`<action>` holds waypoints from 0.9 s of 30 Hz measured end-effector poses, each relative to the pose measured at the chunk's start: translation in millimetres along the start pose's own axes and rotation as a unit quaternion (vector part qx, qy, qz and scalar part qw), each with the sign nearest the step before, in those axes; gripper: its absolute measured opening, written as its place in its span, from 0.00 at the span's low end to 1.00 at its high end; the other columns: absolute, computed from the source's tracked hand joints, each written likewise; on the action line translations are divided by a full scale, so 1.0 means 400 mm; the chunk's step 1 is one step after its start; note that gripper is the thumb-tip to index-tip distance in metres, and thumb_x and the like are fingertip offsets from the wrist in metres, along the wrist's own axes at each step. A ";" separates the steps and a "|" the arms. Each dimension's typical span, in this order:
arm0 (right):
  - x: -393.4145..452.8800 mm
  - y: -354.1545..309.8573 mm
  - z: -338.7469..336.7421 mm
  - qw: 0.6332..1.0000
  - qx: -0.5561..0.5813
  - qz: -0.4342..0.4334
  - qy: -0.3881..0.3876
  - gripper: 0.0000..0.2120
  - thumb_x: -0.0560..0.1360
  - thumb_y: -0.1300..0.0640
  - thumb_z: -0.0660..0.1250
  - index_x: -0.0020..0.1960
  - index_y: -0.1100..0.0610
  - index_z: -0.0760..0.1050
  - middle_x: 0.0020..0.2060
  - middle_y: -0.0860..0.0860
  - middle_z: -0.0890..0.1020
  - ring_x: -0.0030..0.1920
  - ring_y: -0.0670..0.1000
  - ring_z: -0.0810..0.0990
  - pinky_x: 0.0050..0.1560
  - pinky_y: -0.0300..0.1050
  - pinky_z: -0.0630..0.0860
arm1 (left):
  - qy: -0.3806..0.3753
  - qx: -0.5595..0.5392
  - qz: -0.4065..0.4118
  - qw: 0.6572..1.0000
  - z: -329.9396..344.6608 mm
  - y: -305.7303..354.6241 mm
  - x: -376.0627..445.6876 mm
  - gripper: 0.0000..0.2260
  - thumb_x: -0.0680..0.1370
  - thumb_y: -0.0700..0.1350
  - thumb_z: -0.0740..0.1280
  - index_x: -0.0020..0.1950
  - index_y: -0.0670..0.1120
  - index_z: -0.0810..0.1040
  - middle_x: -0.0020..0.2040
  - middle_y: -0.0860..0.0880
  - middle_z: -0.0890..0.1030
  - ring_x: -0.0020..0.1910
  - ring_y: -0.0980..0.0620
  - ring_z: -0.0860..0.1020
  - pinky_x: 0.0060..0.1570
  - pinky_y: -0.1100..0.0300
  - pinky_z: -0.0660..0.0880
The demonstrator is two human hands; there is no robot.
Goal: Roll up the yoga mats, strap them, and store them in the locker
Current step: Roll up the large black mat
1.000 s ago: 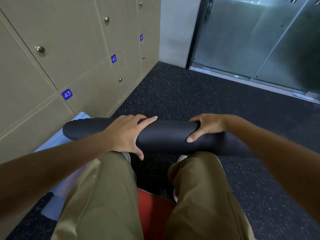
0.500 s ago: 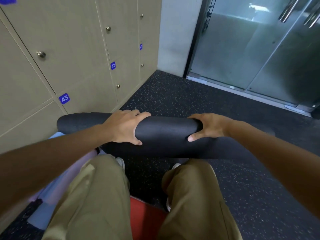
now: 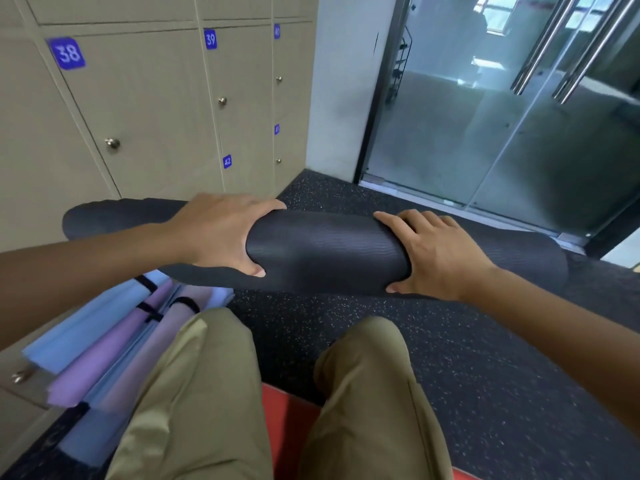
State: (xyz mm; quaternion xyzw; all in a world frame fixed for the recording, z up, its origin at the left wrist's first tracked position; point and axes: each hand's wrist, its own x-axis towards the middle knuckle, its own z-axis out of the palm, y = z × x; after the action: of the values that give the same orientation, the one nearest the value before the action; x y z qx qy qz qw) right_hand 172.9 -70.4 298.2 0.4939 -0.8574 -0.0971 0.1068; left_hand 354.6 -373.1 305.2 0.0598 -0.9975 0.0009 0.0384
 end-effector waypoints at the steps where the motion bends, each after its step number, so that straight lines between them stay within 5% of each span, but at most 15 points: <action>1: -0.028 -0.015 -0.011 1.000 -0.005 0.002 0.011 0.57 0.62 0.25 0.72 0.81 0.45 0.50 0.67 0.51 0.72 0.64 0.58 0.74 0.65 0.57 0.71 | 0.005 0.008 0.002 1.000 -0.008 0.011 -0.027 0.41 0.61 0.70 0.74 0.72 0.68 0.61 0.62 0.63 0.76 0.59 0.53 0.78 0.48 0.53 0.74; 6: -0.165 -0.091 -0.057 0.997 -0.024 0.001 0.074 0.55 0.62 0.28 0.73 0.80 0.50 0.57 0.64 0.54 0.75 0.59 0.60 0.77 0.60 0.60 0.74 | 0.025 0.037 0.008 0.999 -0.041 0.058 -0.164 0.43 0.62 0.72 0.72 0.74 0.68 0.60 0.61 0.62 0.76 0.58 0.53 0.78 0.47 0.54 0.72; 17: -0.369 -0.251 -0.015 0.998 -0.004 0.009 0.060 0.48 0.63 0.34 0.74 0.77 0.52 0.64 0.61 0.56 0.76 0.56 0.61 0.77 0.55 0.59 0.74 | 0.039 0.061 0.040 0.997 0.060 0.114 -0.389 0.49 0.58 0.75 0.70 0.76 0.60 0.64 0.57 0.58 0.79 0.49 0.51 0.81 0.42 0.57 0.72; 23: -0.415 -0.292 0.040 0.999 0.040 -0.007 -0.017 0.50 0.60 0.29 0.67 0.77 0.49 0.64 0.59 0.52 0.77 0.53 0.57 0.79 0.52 0.57 0.77 | -0.101 -0.026 0.033 0.994 0.141 0.131 -0.448 0.49 0.61 0.76 0.69 0.78 0.66 0.52 0.62 0.62 0.73 0.59 0.57 0.76 0.55 0.58 0.73; 27: -0.393 -0.271 0.038 0.993 0.074 -0.031 -0.087 0.53 0.60 0.25 0.64 0.80 0.44 0.55 0.63 0.48 0.74 0.58 0.54 0.76 0.60 0.54 0.73 | -0.137 -0.079 0.021 0.987 0.150 0.127 -0.434 0.48 0.61 0.74 0.73 0.75 0.71 0.51 0.60 0.65 0.71 0.57 0.61 0.73 0.54 0.61 0.70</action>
State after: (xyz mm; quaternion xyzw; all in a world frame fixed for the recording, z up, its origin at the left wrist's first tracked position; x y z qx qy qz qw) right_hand 335.1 13.7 240.4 0.5160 -0.8529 -0.0793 -0.0085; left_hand 515.6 -302.3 232.3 0.0353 -0.9913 -0.0848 -0.0943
